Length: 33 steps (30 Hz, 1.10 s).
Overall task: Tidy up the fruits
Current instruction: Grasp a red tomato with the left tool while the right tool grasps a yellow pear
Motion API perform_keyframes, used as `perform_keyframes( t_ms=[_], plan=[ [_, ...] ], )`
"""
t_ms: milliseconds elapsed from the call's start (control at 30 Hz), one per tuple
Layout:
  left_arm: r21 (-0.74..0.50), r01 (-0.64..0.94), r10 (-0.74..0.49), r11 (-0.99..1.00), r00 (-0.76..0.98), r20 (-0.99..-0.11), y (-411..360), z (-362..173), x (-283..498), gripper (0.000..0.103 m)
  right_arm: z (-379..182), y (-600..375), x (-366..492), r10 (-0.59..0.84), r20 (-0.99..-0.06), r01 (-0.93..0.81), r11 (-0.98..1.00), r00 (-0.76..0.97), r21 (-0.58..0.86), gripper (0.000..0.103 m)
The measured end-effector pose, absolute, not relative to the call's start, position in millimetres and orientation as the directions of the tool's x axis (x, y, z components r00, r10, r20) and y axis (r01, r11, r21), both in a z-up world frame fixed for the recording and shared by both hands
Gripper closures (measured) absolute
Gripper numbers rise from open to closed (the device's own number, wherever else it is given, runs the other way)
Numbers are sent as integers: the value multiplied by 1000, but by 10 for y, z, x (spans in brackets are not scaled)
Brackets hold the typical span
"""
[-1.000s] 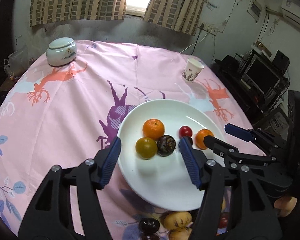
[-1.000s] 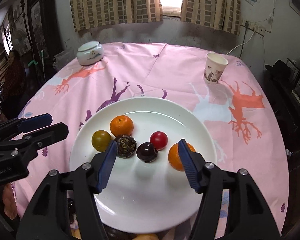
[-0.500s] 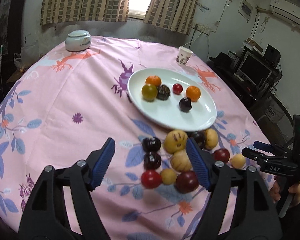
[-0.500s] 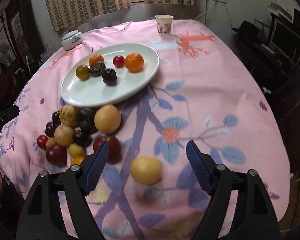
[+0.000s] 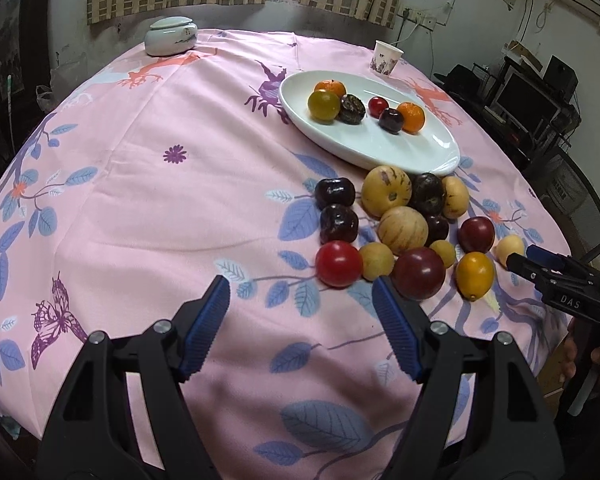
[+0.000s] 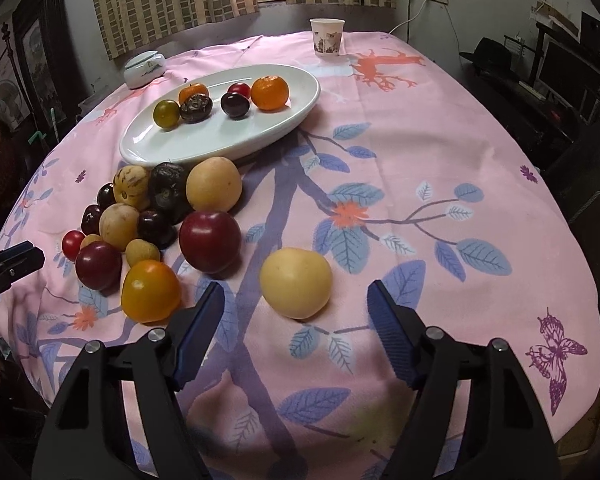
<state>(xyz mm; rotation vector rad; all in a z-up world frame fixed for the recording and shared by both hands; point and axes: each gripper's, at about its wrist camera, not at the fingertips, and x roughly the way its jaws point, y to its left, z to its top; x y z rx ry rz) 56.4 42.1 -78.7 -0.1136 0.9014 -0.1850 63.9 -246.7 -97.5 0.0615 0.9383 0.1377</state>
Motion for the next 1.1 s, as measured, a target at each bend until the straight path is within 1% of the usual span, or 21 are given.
perform_keyframes(
  t_ms=[33,67,133,333,433,500,567,667,767,933,967,1000,1100],
  plan=[
    [-175,113,-207,978,606,-768,423,-786,562,28,-983,-2468,651,148,-801,-91,989,580,117,37],
    [-175,114,-208,978,606,-768,422,-782,560,28,-993,-2466,662,151,-804,-92,989,575,120,40],
    [-173,117,-208,978,605,-769,412,-779,562,28,-1014,-2453,682,155,-810,-94,988,565,123,50],
    [-163,126,-206,978,597,-776,371,-803,574,28,-1101,-2410,734,132,-821,-85,991,556,101,63],
    [-156,124,-200,980,590,-783,351,-832,604,26,-1098,-2387,732,169,-817,-104,986,551,134,64],
    [-152,129,-199,980,584,-787,326,-872,638,25,-1107,-2349,737,161,-815,-107,987,556,123,64],
    [-145,131,-194,981,575,-795,294,-927,690,25,-1104,-2339,748,158,-815,-97,987,557,125,64],
    [-136,129,-186,982,564,-805,260,-1012,754,25,-1049,-2315,717,201,-812,-117,980,548,164,64],
    [-116,116,-161,986,555,-816,243,-1085,819,25,-993,-2280,663,217,-806,-135,976,551,170,64],
    [-103,115,-150,988,574,-805,212,-1082,898,26,-994,-2326,646,235,-810,-119,972,537,203,64],
    [-109,114,-155,988,574,-804,207,-1086,926,29,-996,-2332,637,237,-811,-118,971,535,206,64],
    [-104,110,-149,988,579,-802,193,-1084,939,34,-997,-2335,634,242,-810,-117,970,534,212,64],
    [-89,130,-149,988,586,-797,120,-1075,957,52,-994,-2334,612,263,-807,-123,964,529,234,64]
  ],
)
